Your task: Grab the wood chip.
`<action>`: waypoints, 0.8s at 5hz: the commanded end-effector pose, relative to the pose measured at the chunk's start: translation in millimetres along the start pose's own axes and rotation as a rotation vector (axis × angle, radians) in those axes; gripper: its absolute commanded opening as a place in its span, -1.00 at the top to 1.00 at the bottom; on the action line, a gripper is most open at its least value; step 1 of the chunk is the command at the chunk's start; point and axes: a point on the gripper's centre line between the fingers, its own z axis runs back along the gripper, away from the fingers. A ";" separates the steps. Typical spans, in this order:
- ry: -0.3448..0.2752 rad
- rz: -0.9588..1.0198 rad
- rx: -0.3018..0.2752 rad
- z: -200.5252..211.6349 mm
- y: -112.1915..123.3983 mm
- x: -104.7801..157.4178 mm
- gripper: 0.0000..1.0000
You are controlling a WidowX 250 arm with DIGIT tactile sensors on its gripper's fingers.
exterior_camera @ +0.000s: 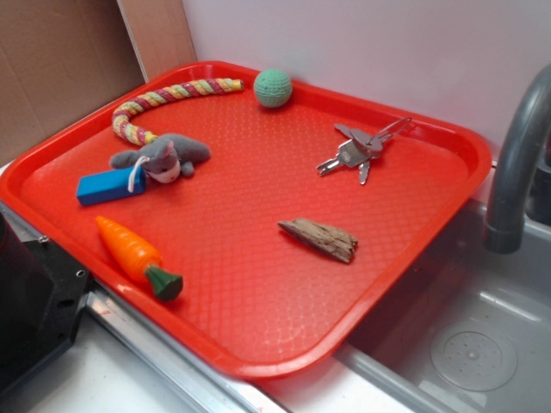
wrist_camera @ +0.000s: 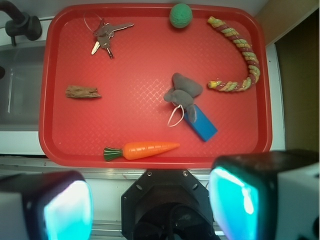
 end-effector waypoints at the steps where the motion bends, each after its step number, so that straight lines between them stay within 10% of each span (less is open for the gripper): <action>1: 0.000 0.000 0.000 0.0 0.0 0.0 -1.00; 3: -0.128 -0.498 -0.101 -50.8 -101.8 47.2 -1.00; 4: -0.128 -0.498 -0.101 -50.8 -101.8 47.2 -1.00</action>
